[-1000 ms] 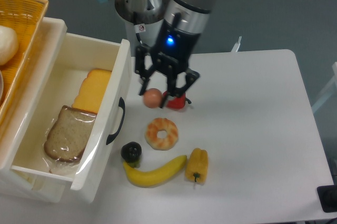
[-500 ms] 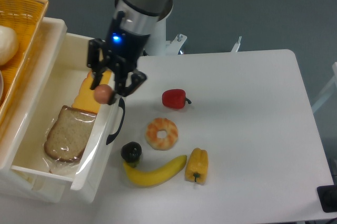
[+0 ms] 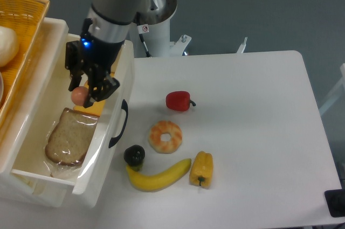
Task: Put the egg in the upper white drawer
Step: 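Lower the egg into the drawer beside the cheese slice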
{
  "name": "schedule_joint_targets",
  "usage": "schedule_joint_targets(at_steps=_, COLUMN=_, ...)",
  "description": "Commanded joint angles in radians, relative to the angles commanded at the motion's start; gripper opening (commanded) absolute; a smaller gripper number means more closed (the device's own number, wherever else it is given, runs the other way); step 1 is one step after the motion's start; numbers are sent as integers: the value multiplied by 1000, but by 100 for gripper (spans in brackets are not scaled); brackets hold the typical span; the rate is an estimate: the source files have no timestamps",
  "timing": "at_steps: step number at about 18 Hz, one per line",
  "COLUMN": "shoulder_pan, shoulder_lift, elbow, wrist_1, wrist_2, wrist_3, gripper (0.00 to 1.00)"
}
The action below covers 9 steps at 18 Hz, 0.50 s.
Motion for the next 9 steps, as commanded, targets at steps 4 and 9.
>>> schedule_joint_targets(at_steps=4, shoulder_pan=-14, shoulder_lift=-2, elbow=-11, wrist_1=-5, wrist_2=3, wrist_3=48, gripper=38)
schedule_joint_targets(at_steps=9, shoulder_pan=-57, shoulder_lift=-21, elbow=-18, wrist_1=-5, wrist_2=86, wrist_3=101, gripper=38)
